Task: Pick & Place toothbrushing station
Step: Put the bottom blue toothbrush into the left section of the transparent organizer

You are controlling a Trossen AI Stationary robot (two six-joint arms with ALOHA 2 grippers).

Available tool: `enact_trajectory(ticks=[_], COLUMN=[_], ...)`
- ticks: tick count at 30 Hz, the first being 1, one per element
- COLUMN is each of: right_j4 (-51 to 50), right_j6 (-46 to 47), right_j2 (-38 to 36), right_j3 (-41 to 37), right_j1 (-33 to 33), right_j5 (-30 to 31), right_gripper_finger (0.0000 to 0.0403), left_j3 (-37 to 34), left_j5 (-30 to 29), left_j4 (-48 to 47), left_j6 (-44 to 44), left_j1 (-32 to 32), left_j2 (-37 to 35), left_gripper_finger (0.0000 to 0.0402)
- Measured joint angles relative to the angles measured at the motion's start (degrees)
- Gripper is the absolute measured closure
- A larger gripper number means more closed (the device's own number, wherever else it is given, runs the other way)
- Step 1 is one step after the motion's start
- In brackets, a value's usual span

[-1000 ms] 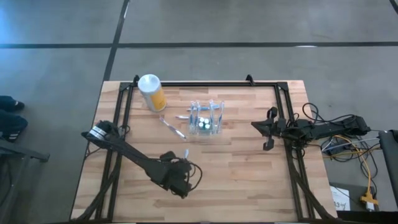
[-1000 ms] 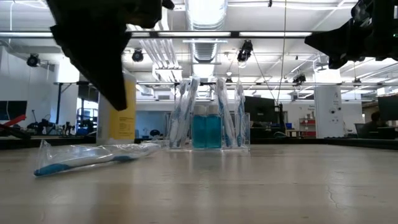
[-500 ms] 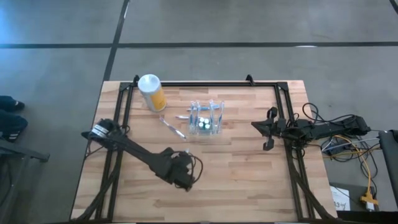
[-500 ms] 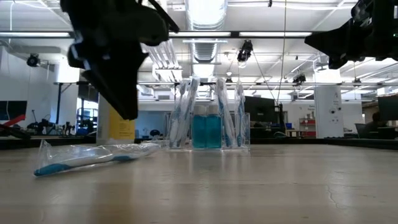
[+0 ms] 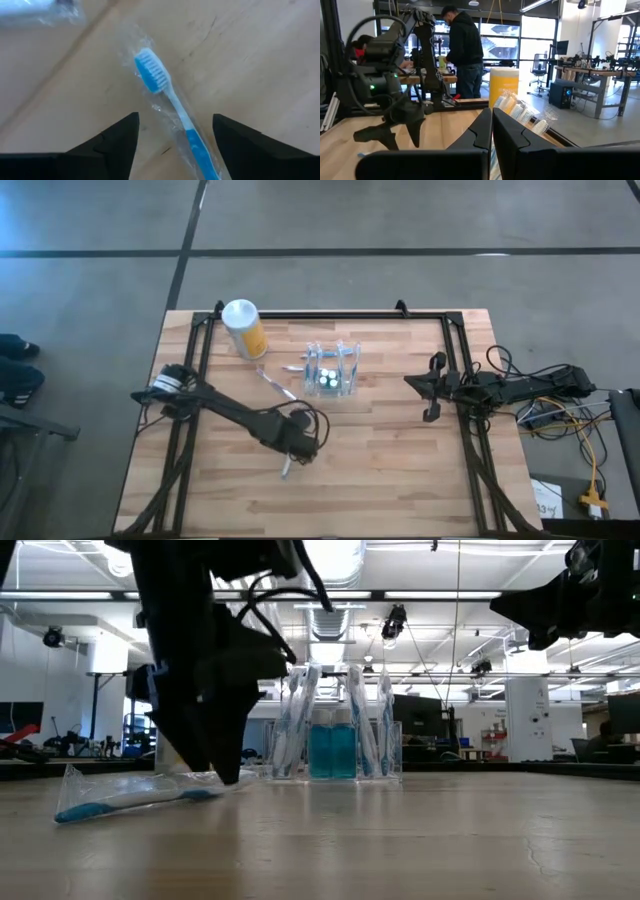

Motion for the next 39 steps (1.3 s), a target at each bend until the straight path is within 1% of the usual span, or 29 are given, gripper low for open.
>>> enact_trajectory(ticks=[3,8,14,17,20,25,29,35,37,39], right_j4=[0.0,0.1,0.7,0.9,1.0,1.0,0.9,0.9,0.9,0.9], right_j6=[-0.3,-0.8,-0.9,-0.9,-0.9,-0.9,-1.5,-1.4,-1.5,-1.4], right_j2=[0.0,0.0,0.0,0.0,0.0,0.0,0.0,0.0,0.0,0.1], right_j3=[0.0,0.0,0.0,0.0,0.0,0.0,0.0,0.0,0.0,0.0], right_j1=[0.0,0.0,0.0,0.0,0.0,0.0,0.0,0.0,0.0,0.0], right_j5=[0.0,0.0,0.0,0.0,0.0,0.0,0.0,0.0,0.0,0.0], right_gripper_finger=[0.0394,0.0394,0.0394,0.0394,0.0394,0.0394,0.0394,0.0394,0.0394,0.0394], left_j3=[-2.1,-4.9,-6.4,-6.4,-6.5,-6.5,-6.4,-5.5,-4.7,-3.9], left_j5=[1.7,2.1,2.0,1.8,1.2,1.1,1.8,2.0,1.9,1.4], left_j4=[2.8,6.7,7.1,7.0,6.9,6.3,6.1,5.6,5.2,4.9], left_j6=[0.0,1.1,1.6,2.5,2.8,4.3,5.9,10.0,11.7,13.3], left_j1=[0.5,0.7,0.7,0.7,0.7,0.7,0.7,0.6,0.5,0.4], left_j2=[0.0,-0.2,-0.3,-0.3,-0.2,-0.2,-0.1,0.0,0.0,-0.4], left_gripper_finger=[0.0141,0.0147,0.0155,0.0168,0.0191,0.0246,0.0295,0.0381,0.0391,0.0388])
